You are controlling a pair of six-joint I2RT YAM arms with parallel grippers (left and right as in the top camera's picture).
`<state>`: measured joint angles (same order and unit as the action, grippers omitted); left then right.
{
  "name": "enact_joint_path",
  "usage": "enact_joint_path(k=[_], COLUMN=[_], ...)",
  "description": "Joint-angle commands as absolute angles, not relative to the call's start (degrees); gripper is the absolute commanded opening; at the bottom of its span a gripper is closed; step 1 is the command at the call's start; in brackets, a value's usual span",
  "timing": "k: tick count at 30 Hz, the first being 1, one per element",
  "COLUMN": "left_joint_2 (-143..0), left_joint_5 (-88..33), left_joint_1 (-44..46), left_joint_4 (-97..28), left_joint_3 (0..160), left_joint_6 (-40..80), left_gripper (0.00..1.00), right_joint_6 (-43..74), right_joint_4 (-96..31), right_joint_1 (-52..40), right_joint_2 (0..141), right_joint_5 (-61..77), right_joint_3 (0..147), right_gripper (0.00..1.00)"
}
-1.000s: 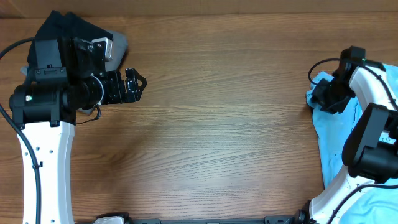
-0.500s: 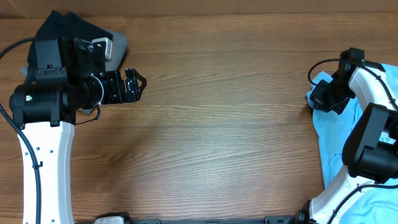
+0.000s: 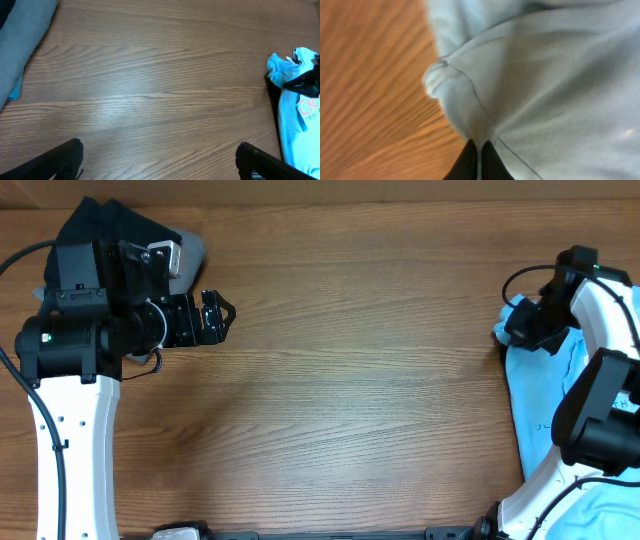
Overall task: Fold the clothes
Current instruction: 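Lift the T-shirt with the right gripper and drag it leftward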
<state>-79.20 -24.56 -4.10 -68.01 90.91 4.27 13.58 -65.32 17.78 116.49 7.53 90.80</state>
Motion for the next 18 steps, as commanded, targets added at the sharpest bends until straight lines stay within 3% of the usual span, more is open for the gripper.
enact_joint_path(k=[1, 11, 18], left_joint_2=[-79.40, -79.33, -79.20], left_joint_5=[-23.94, -22.31, -20.18], left_joint_1=[-3.70, -3.84, -3.86], left_joint_4=[-67.77, -67.13, -67.57], left_joint_3=[91.96, 92.03, 94.13], left_joint_6=[3.36, 0.58, 0.54], left_gripper=[1.00, 1.00, 1.00], right_joint_6=[7.64, 7.70, 12.82], right_joint_4=[-67.90, -77.08, -73.97], right_joint_1=[17.15, 1.39, -22.28], right_joint_2=[110.78, 106.69, 106.74], right_joint_5=[15.40, 17.02, 18.20], right_joint_3=[97.65, 113.36, 113.58], right_gripper=[0.04, 0.04, 0.04])
